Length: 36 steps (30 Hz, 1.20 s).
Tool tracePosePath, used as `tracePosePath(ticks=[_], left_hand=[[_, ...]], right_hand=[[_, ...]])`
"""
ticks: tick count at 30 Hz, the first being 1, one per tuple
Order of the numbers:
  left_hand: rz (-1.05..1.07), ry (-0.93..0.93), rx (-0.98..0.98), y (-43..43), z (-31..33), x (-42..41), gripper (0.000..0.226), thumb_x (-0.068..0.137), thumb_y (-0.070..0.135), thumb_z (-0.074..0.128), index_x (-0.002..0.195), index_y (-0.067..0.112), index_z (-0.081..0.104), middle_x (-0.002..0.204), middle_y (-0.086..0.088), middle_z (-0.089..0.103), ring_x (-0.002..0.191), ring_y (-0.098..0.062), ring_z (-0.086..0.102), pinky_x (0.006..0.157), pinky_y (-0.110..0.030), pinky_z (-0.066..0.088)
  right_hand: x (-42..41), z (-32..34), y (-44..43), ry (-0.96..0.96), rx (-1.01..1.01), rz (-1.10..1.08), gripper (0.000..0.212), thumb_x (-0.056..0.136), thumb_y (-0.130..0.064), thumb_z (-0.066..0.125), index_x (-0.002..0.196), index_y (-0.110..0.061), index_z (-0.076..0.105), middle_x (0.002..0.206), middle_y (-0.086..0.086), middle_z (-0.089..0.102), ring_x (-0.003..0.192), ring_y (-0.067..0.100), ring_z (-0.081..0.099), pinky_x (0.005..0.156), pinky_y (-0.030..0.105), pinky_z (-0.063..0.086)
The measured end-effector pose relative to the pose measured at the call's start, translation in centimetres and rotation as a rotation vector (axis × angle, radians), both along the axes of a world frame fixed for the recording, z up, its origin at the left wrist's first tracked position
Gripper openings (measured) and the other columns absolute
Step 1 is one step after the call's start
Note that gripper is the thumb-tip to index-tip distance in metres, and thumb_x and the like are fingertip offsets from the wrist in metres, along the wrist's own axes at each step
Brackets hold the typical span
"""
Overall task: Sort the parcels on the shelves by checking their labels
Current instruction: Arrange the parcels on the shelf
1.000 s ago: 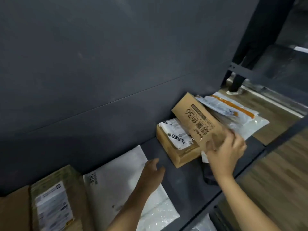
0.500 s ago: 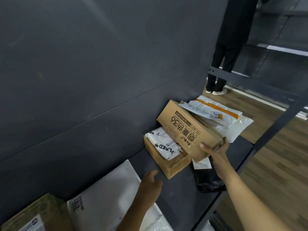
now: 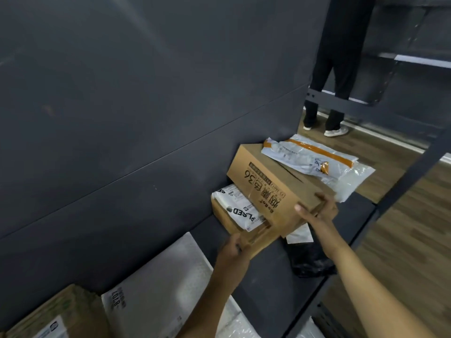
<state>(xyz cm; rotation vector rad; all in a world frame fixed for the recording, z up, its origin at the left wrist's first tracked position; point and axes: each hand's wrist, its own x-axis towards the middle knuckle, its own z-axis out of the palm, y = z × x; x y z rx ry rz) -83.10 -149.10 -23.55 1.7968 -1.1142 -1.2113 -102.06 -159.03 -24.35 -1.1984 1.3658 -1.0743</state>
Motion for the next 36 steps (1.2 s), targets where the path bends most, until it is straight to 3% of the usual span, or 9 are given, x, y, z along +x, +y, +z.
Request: tracePosePath(ticks=[4,8,12,17,21,26,29,33,36], left_hand=[[0.160,0.295,0.097,-3.3,1.9,-3.6,0.092,0.080,0.051,0.067,0.150,0.019,0.016,0.154,-0.005,0.027,0.140,-0.024,0.030,0.106,-0.033,0.033],[0.187,0.305,0.143,-5.3,2.0,-6.6,0.123,0.051,0.076,0.065,0.150,0.032,0.007,0.156,-0.005,0.020,0.143,-0.027,0.020,0.113,-0.048,0.026],[0.196,0.278,0.142,-6.1,1.1,-8.3,0.120,0.044,0.084,0.060,0.145,0.034,0.019,0.148,-0.006,0.038,0.135,-0.028,0.035,0.111,-0.048,0.032],[0.279,0.303,0.248,-8.1,1.9,-9.4,0.114,0.062,0.078,0.062,0.148,0.022,0.014,0.153,-0.013,0.018,0.142,-0.032,0.017,0.112,-0.043,0.021],[0.354,0.312,0.328,-9.9,3.0,-11.2,0.135,0.059,0.082,0.060,0.150,0.012,-0.011,0.156,-0.018,-0.007,0.145,-0.036,-0.004,0.116,-0.049,0.007],[0.423,0.282,0.342,-11.1,3.3,-12.1,0.120,0.062,0.062,0.074,0.145,0.014,0.001,0.137,-0.020,0.022,0.126,-0.039,0.030,0.095,-0.043,0.037],[0.425,0.280,0.325,-10.2,2.9,-11.8,0.106,0.064,0.054,0.072,0.141,0.017,0.009,0.128,-0.019,0.028,0.118,-0.038,0.034,0.080,-0.039,0.033],[0.429,0.284,0.241,-7.9,3.1,-10.6,0.103,0.066,0.055,0.070,0.141,0.020,0.009,0.131,-0.021,0.033,0.118,-0.038,0.039,0.086,-0.039,0.037],[0.333,0.273,0.061,-4.7,3.8,-8.3,0.107,0.053,0.055,0.064,0.141,0.026,0.010,0.133,-0.013,0.038,0.115,-0.028,0.038,0.088,-0.034,0.034]], right_hand=[[-0.1,0.2,0.8,0.014,-0.035,-0.055,0.084,0.048,-0.070,0.056,0.115,-0.020,0.042,0.142,0.007,0.018,0.134,0.015,0.024,0.102,0.021,0.025],[-0.4,0.5,1.3,0.004,-0.010,-0.027,0.061,0.079,-0.062,0.050,0.123,-0.021,0.041,0.131,0.003,0.023,0.117,0.005,0.036,0.109,0.027,0.028],[0.1,-0.3,2.4,0.022,-0.011,0.000,0.092,0.070,-0.062,0.053,0.149,-0.030,0.018,0.122,-0.006,0.031,0.107,-0.007,0.037,0.103,0.027,0.027],[-0.3,-1.4,2.2,0.084,-0.020,-0.069,0.052,0.095,-0.030,0.052,0.144,-0.021,0.036,0.125,-0.007,0.030,0.118,0.005,0.046,0.099,0.023,0.029],[-1.0,-2.1,2.7,0.205,-0.059,-0.024,0.048,0.095,-0.027,0.051,0.142,-0.020,0.041,0.148,-0.014,0.008,0.140,0.002,0.015,0.106,0.022,0.021],[-2.1,-2.1,2.5,0.288,-0.107,0.059,0.044,0.095,-0.029,0.051,0.138,-0.020,0.047,0.144,-0.029,-0.010,0.131,-0.007,0.003,0.110,0.024,0.017],[-2.5,-1.5,2.7,0.269,-0.105,0.067,0.041,0.092,-0.029,0.058,0.131,-0.022,0.048,0.153,-0.018,-0.012,0.136,-0.005,0.000,0.115,0.031,0.018],[-2.2,0.8,2.6,0.152,-0.048,-0.079,0.098,0.063,-0.063,0.066,0.142,-0.015,0.033,0.157,-0.003,0.004,0.134,-0.002,0.019,0.103,0.012,0.024],[-2.8,2.9,1.9,0.178,0.000,-0.139,0.100,0.065,-0.069,0.068,0.145,-0.021,0.031,0.158,0.000,0.004,0.144,0.014,0.009,0.115,0.035,0.019]])
